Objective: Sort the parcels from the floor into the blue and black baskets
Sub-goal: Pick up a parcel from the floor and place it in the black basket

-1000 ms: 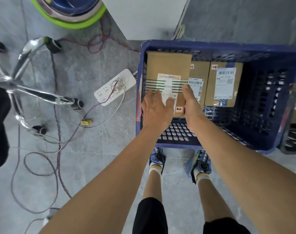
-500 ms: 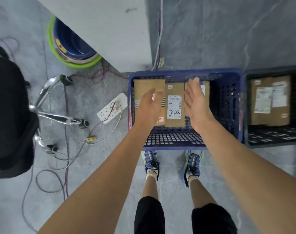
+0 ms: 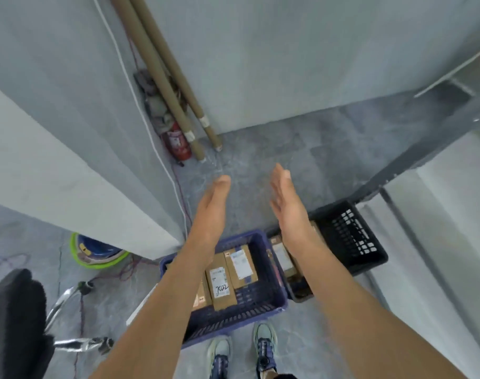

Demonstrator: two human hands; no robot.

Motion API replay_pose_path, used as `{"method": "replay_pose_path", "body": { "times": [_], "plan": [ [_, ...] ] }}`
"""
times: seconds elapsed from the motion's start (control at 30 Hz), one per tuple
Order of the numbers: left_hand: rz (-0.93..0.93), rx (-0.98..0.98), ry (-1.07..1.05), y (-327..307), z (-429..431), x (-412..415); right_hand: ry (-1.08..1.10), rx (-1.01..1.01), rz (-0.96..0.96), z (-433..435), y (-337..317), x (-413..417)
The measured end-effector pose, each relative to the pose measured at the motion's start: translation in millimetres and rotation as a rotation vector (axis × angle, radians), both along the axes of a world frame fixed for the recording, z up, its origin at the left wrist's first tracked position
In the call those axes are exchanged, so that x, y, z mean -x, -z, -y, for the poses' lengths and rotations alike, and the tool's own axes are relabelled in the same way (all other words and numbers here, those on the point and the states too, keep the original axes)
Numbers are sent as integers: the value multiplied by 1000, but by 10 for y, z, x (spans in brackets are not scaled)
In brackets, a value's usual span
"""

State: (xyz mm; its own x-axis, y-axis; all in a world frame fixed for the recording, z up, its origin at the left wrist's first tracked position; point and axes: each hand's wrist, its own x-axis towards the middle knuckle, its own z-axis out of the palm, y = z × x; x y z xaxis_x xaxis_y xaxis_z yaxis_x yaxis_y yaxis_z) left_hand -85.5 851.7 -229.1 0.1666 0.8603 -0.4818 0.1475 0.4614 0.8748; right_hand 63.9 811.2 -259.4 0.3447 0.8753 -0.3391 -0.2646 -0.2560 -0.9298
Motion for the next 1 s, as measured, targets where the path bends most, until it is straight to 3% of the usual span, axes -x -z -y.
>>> {"method": "replay_pose_path", "body": {
  "times": [0.2, 0.4, 0.73, 1.0],
  "plan": [
    [138, -182, 209, -1007, 164, -739, 215, -178, 99, 566, -1233, -529],
    [239, -254, 520, -1583, 718, -1403, 471, -258, 218, 1374, -1969, -830],
    [377, -274, 1078, -2031, 2324, -2329, 1005, -249, 349, 3325, -2306, -1034],
    [406, -210, 1461, -2119, 4060, -2631, 1406, -245, 322, 5104, -2305, -853]
  ]
}}
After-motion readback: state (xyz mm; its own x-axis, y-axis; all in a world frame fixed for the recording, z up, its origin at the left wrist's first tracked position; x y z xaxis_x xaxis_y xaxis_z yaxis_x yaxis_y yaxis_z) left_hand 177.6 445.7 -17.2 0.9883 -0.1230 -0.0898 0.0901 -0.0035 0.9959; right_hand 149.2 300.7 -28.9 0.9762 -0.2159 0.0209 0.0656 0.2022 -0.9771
